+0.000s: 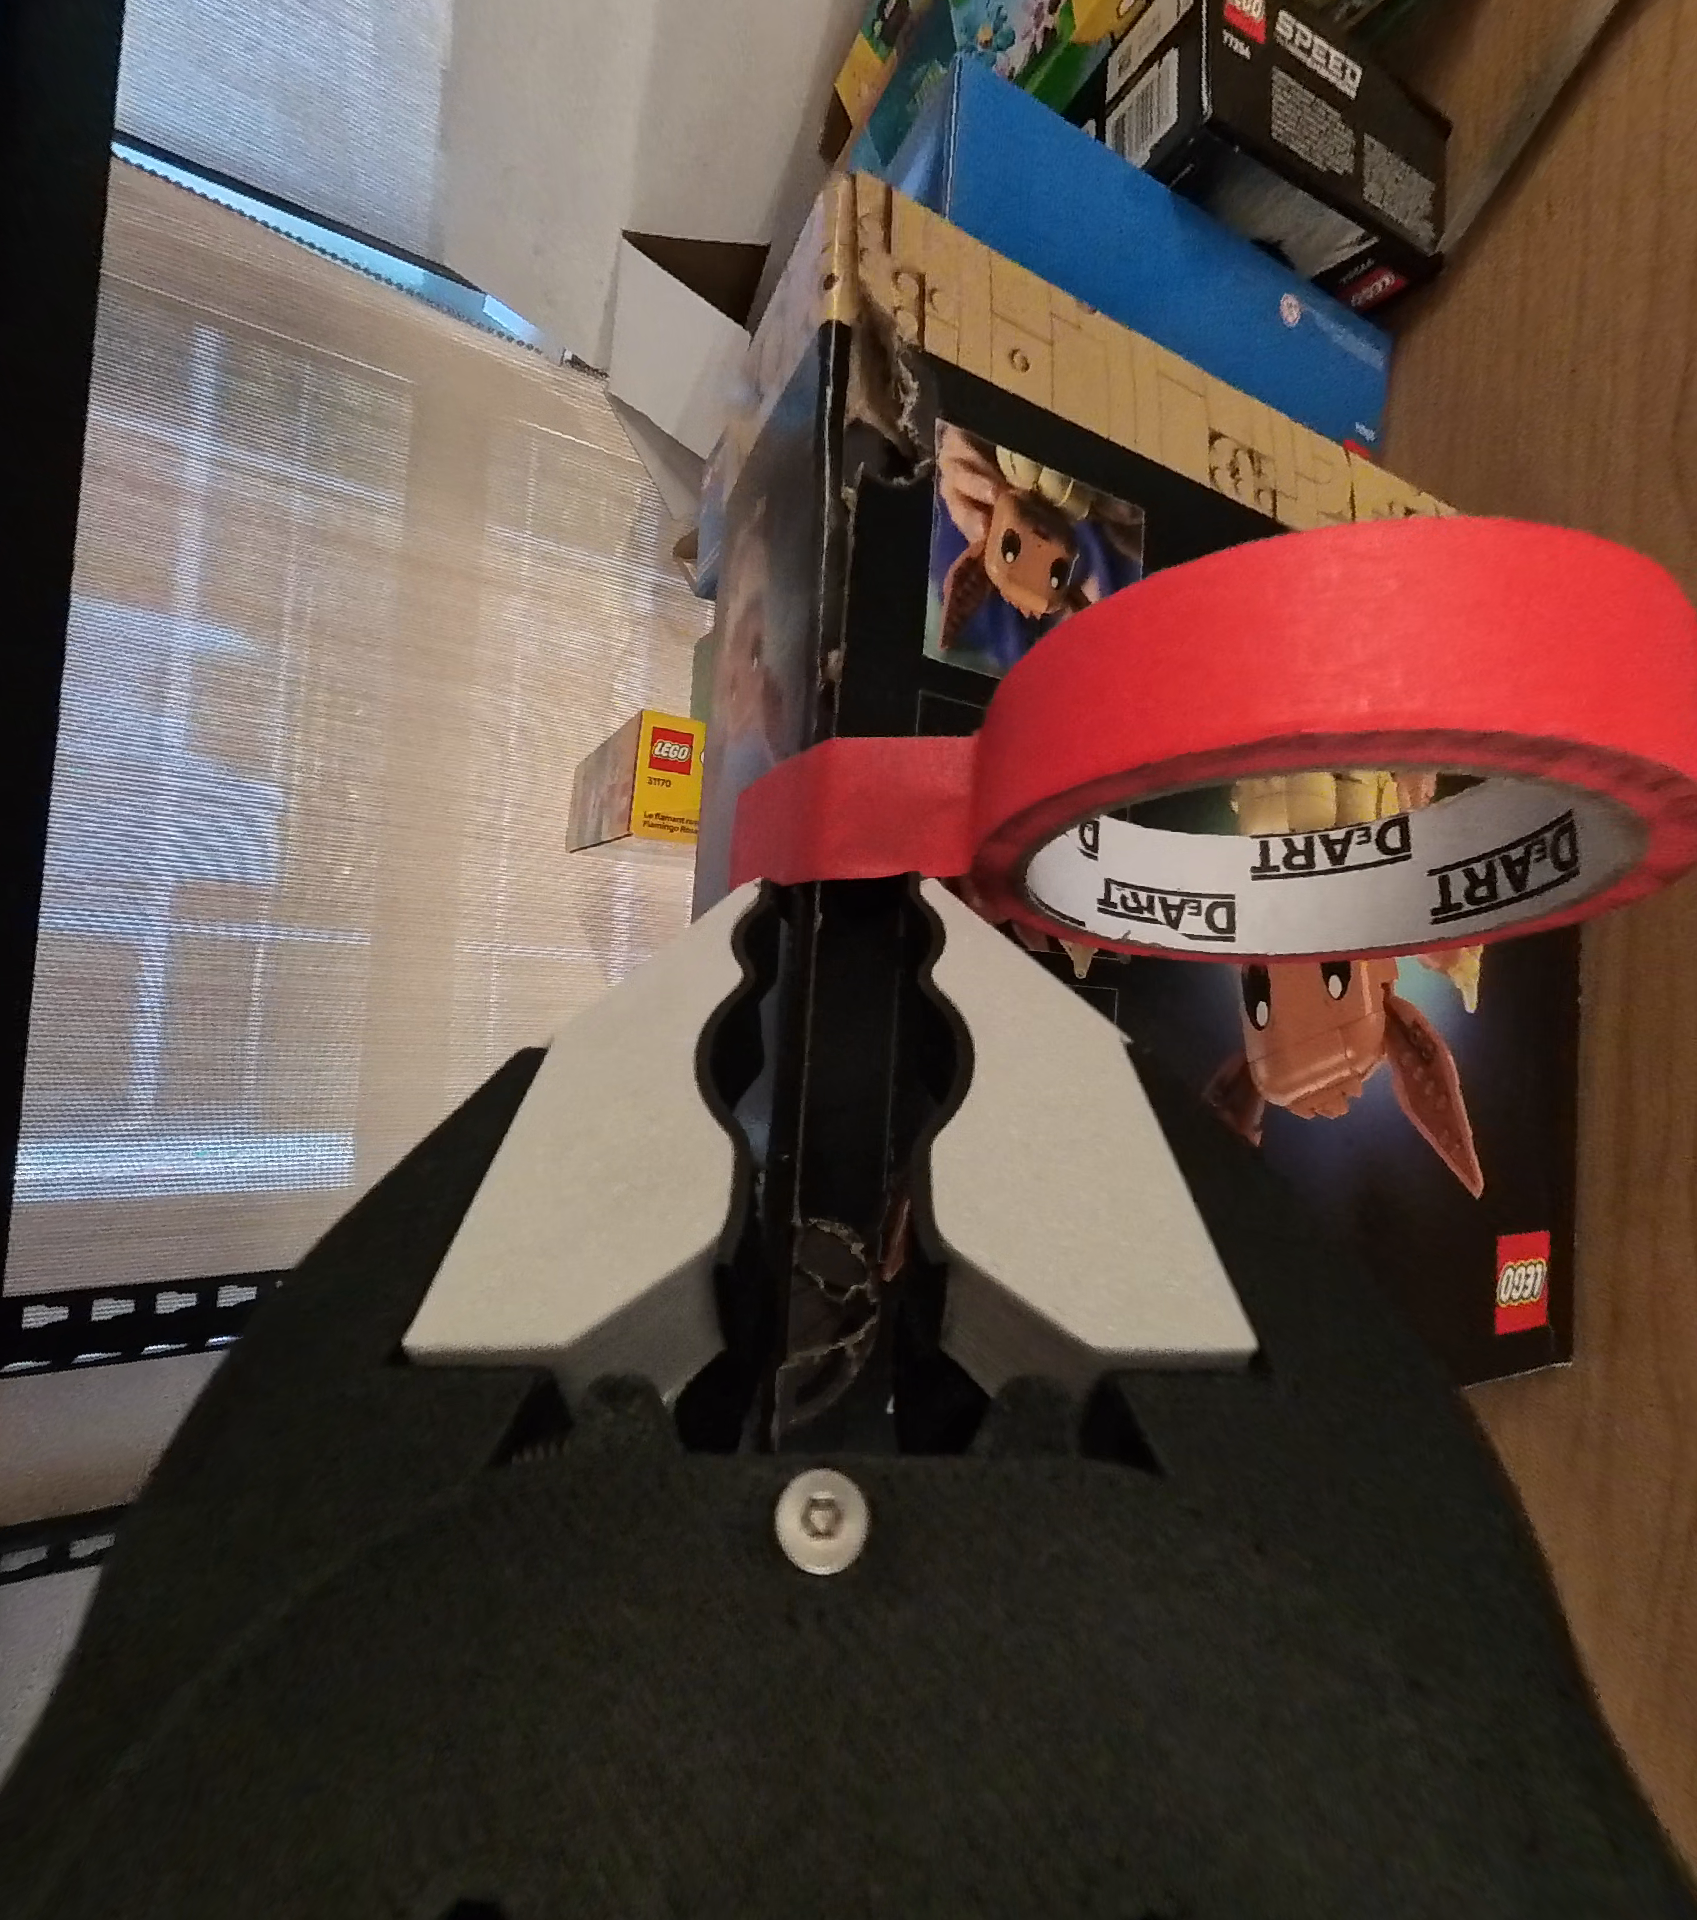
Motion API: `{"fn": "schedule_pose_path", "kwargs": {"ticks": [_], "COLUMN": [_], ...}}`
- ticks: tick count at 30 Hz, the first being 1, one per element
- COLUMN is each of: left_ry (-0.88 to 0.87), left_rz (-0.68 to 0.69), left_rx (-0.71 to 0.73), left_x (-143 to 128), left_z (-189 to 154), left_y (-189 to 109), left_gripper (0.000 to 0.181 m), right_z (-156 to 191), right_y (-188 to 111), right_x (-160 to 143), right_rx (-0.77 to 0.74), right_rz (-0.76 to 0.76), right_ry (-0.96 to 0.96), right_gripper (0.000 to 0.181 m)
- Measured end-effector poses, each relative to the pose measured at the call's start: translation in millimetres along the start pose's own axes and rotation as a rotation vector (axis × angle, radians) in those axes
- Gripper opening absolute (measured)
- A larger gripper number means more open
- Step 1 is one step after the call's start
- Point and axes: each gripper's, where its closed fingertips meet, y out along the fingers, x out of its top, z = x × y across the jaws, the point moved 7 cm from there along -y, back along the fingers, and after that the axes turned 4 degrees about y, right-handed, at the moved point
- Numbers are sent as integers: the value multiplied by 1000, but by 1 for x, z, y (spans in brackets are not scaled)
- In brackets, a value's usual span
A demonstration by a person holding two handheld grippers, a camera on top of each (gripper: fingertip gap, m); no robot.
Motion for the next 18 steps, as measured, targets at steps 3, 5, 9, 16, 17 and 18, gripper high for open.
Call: {"fn": "schedule_pose_path", "kwargs": {"ticks": [3, 5, 9, 16, 17, 18], "left_ry": [-19, -44, -71, -61, -57, -55], "left_rz": [-17, -29, -47, -42, -41, -38], "left_rx": [13, 13, 20, 49, 52, 55], "left_x": [-1, -2, -3, -3, -3, -3], "left_z": [-1, 0, -1, -3, -3, -3], "left_y": [0, 0, 0, 0, -1, -1], "left_gripper": [22, 22, 22, 21, 21, 21], "right_z": [-1, -2, -14, -25, -26, -27], "right_y": [67, 102, 163, 217, 219, 220], "right_x": [29, 50, 73, 77, 77, 77], "right_rx": [30, 110, 269, 493, 511, 530], "right_rz": [-38, -66, 95, 492, 519, 536], "right_ry": [-186, -136, 200, 642, 654, 660], "right_gripper": [13, 13, 0, 0, 0, 0]}}
